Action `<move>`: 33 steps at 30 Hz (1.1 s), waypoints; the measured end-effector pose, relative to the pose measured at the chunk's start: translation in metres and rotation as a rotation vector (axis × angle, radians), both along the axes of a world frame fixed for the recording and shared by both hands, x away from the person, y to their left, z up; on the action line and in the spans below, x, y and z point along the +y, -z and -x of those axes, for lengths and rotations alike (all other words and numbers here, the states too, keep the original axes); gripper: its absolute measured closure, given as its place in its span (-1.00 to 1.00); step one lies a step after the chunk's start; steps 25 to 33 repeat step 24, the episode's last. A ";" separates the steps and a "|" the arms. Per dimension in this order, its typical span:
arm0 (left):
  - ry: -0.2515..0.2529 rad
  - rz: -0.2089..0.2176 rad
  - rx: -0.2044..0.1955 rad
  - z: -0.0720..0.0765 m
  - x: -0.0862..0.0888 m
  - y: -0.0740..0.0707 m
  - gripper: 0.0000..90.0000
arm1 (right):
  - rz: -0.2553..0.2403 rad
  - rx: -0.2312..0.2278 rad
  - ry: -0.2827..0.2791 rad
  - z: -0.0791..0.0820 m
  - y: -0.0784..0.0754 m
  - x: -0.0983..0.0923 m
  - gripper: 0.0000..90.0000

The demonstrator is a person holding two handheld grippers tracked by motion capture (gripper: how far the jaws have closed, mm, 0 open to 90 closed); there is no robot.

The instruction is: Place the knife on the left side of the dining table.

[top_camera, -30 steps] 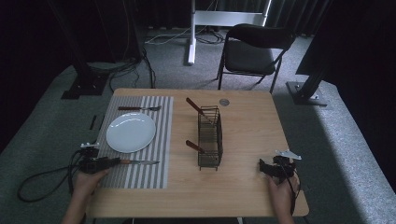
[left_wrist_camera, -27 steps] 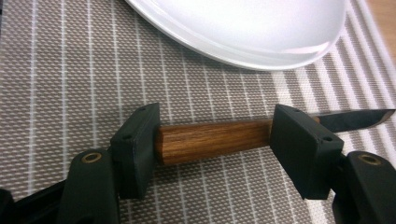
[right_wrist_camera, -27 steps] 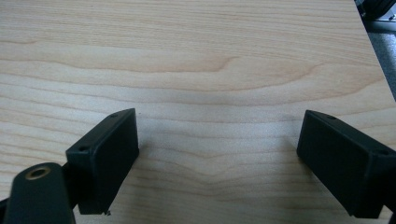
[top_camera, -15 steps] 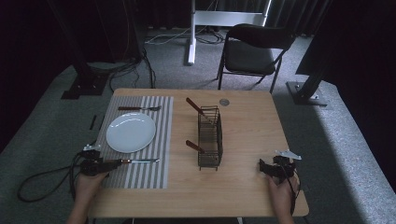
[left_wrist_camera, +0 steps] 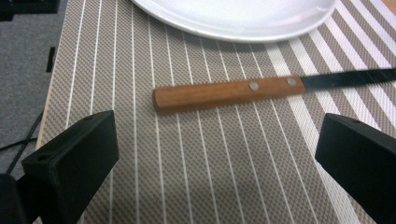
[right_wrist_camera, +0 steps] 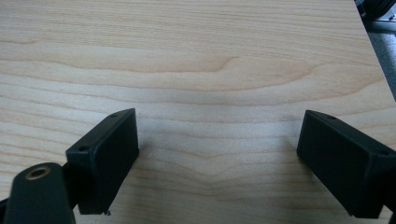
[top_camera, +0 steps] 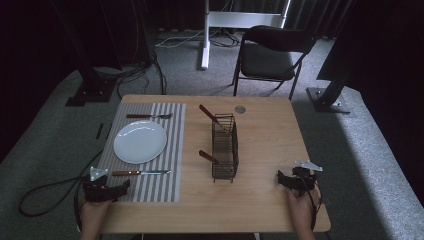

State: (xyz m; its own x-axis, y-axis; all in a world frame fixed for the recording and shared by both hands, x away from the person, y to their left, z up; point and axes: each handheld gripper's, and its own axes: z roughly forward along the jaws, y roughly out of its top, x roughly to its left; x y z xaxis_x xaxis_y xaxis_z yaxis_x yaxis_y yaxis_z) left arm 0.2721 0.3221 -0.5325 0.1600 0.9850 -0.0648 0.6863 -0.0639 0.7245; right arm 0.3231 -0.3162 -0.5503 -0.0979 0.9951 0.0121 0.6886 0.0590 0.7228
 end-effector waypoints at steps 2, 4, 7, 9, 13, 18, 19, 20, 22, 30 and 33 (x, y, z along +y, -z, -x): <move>-0.007 -0.014 -0.020 0.005 -0.001 0.004 -1.00 | 0.000 0.000 0.000 0.000 0.000 0.000 -0.73; -0.013 -0.021 -0.012 0.008 0.000 0.005 -1.00 | 0.000 0.000 0.000 0.000 0.000 0.000 -0.73; -0.059 -0.023 -0.030 0.014 0.001 0.006 -1.00 | 0.000 0.000 0.000 0.000 0.000 0.000 -0.73; -0.099 -0.039 -0.045 0.018 0.002 0.007 -1.00 | 0.000 0.000 0.000 0.000 0.000 0.000 -0.73; -0.135 -0.055 -0.046 0.020 0.005 0.009 -1.00 | 0.000 0.000 0.000 0.000 0.000 0.000 -0.73; -0.137 -0.099 -0.041 0.021 -0.001 0.011 -1.00 | -0.001 0.000 0.000 0.000 0.000 0.000 -0.73; -0.132 -0.104 -0.043 0.021 -0.002 0.011 -1.00 | -0.001 0.000 0.000 0.000 0.000 0.000 -0.73; -0.132 -0.104 -0.043 0.021 -0.002 0.011 -1.00 | -0.001 0.000 0.000 0.000 0.000 0.000 -0.73; -0.132 -0.105 -0.041 0.021 -0.003 0.011 -1.00 | -0.001 0.000 0.000 0.000 0.000 0.000 -0.73; -0.126 -0.106 -0.039 0.021 -0.002 0.011 -1.00 | -0.001 0.001 0.000 0.000 0.000 0.000 -0.73; -0.126 -0.106 -0.039 0.021 -0.002 0.011 -1.00 | -0.001 0.001 0.000 0.000 0.000 0.000 -0.73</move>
